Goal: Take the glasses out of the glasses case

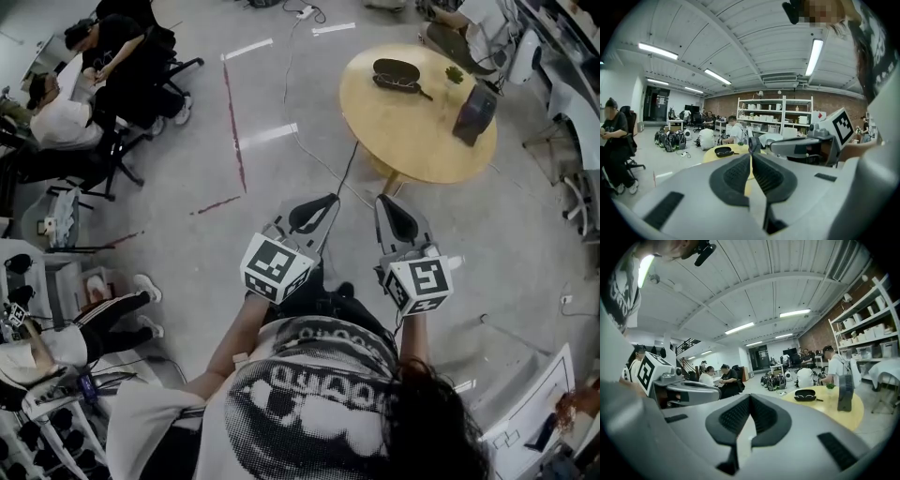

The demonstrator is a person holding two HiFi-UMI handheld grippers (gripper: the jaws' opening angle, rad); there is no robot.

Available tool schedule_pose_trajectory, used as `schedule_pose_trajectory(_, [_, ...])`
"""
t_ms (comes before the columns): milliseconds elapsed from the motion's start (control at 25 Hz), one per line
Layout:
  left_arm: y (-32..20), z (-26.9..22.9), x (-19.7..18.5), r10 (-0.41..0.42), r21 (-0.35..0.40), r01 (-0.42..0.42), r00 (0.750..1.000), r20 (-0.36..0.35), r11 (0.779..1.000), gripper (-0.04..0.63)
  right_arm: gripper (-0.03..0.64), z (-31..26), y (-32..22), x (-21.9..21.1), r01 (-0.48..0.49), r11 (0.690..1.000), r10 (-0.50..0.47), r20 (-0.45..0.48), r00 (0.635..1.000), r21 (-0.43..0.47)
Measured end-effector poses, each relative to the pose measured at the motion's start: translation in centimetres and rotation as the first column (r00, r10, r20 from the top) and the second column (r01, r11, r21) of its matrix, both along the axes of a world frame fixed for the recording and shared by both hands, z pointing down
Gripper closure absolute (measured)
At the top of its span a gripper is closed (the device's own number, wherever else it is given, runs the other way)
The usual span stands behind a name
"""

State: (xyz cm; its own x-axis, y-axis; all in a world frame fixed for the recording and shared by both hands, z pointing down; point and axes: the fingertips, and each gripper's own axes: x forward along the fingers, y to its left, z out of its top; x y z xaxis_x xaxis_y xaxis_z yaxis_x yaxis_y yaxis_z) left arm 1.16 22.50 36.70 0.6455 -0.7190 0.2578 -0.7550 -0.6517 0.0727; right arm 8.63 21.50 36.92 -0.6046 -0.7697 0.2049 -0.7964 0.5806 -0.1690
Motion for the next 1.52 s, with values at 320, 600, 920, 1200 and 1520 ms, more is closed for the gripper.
schedule_pose_trajectory(320, [-8.8,0.7,-5.0,0.053,-0.017,-0.053,0.999,-0.002,0.998,0.574,0.618,0.8,-8.2,-4.9,-0.051,0.998,0.050,-0.030,0.998,-0.038])
schedule_pose_trajectory(600, [-15.2,0.6,-8.3,0.112,-0.018,-0.112,0.994,-0.014,0.994,0.574,0.618,1.1,-13.7,-8.6,-0.103,0.993,0.099,-0.059,0.993,-0.056])
schedule_pose_trajectory(920, [-19.7,0.6,-11.7,0.158,0.006,-0.158,0.987,-0.019,0.987,0.574,0.618,1.2,-18.3,-12.6,-0.128,0.991,0.124,-0.087,0.989,-0.039])
schedule_pose_trajectory(1200, [-21.3,1.0,-13.4,0.177,-0.001,-0.177,0.983,-0.043,0.984,0.574,0.618,1.9,-19.0,-14.0,-0.158,0.986,0.151,-0.109,0.983,-0.057])
schedule_pose_trajectory(1520, [-21.5,2.0,-11.9,0.235,-0.028,-0.237,0.970,-0.059,0.971,0.574,0.618,3.5,-19.1,-12.1,-0.223,0.968,0.210,-0.110,0.971,-0.119])
